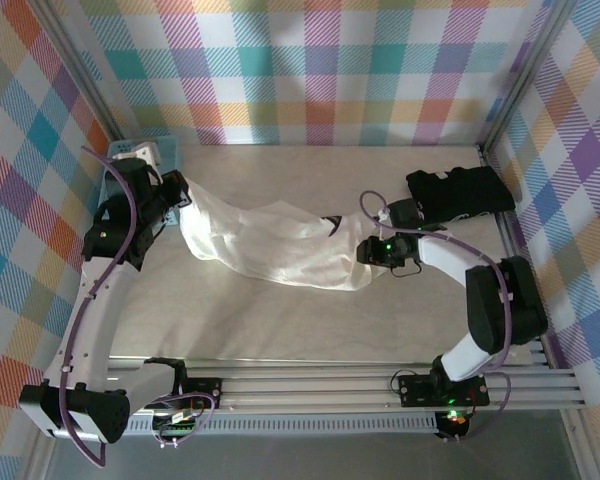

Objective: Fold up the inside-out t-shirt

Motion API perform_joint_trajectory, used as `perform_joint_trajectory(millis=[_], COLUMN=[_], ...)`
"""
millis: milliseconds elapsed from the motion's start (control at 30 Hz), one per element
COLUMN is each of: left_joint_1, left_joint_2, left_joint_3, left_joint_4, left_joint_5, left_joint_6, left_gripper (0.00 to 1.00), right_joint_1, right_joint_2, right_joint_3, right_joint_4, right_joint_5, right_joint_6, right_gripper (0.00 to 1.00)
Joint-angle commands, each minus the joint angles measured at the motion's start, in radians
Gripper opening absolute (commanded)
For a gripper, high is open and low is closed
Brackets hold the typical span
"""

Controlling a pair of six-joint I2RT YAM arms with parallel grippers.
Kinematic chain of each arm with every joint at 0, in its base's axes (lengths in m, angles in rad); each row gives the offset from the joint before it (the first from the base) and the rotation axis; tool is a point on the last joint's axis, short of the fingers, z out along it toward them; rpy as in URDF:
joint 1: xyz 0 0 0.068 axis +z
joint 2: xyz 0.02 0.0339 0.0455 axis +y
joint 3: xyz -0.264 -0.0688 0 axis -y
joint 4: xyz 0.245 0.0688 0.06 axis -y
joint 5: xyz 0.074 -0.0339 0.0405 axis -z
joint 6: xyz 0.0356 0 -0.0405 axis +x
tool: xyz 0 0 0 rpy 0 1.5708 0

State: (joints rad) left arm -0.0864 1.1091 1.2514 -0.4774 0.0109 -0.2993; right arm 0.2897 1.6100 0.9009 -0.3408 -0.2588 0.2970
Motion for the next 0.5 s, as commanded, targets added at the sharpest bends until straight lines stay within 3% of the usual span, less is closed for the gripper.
perform_joint_trajectory(millis=[0,133,233,467], left_joint_1=[0.014,0.014,0.016,0.106], left_joint_2=[-0.027,-0.025,-0.023,-0.016], left_joint_3=[-0.008,0.004,0.024,0.141], left_joint_4=[-0.002,-0.007,-0.023,-0.098], left_joint_5=[0.011,0.005,-0.01,-0.002], left_joint_6=[-0.012,-0.014,-0.007,-0.011], left_gripper=[0.0,0.0,0.0,0.0], right_joint_1=[0.002,0.002,0.0,-0.045], right_joint_2=[0.042,0.051,-0.027,-0.329], right_joint_3=[0.003,0.023,0.032,0.175], right_joint_4=[0.026,0.016,-0.011,-0.119], right_joint_5=[-0.028,-0.032,-0.013,-0.081], right_joint_6=[-0.02,-0.031,-0.042,-0.059], right_gripper=[0.34,0.15,0.03,0.0])
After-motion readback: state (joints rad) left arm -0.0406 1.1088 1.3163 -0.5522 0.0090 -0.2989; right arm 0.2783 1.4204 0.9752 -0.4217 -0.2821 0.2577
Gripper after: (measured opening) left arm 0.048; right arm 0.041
